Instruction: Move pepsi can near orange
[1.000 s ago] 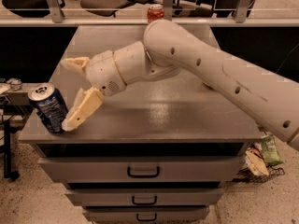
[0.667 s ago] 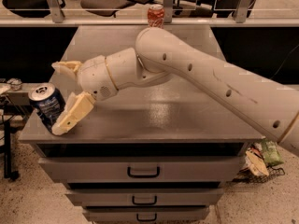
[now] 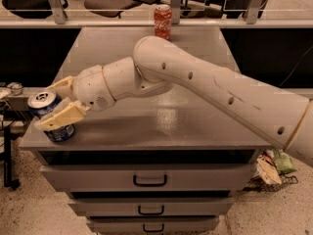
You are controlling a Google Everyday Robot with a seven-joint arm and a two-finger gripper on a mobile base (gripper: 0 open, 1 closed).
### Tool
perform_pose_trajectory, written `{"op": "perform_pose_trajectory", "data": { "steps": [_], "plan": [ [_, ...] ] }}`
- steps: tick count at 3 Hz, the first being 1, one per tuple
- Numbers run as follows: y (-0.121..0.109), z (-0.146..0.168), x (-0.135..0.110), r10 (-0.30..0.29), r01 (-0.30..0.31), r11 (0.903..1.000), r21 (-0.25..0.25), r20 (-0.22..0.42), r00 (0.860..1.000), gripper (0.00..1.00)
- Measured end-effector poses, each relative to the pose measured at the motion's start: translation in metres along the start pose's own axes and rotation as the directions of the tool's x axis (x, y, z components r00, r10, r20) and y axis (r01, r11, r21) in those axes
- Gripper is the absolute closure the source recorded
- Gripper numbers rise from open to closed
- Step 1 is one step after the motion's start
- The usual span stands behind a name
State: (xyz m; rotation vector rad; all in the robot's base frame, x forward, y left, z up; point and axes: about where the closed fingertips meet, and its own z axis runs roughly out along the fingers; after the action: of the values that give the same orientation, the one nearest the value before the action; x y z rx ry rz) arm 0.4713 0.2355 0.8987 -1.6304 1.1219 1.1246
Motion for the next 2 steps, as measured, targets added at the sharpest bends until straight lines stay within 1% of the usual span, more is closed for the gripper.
{"op": "perform_pose_trajectory", "data": {
  "steps": [1,2],
  "plan": [
    [-0.005,-0.012,0.004,0.032,-0.032,0.9995,0.007,-0.017,0.999,0.71],
    [-0.032,-0.055,0.006,0.074,-0.074,0.9961,0.048,-0.012,0.997,0.93]
  ]
}}
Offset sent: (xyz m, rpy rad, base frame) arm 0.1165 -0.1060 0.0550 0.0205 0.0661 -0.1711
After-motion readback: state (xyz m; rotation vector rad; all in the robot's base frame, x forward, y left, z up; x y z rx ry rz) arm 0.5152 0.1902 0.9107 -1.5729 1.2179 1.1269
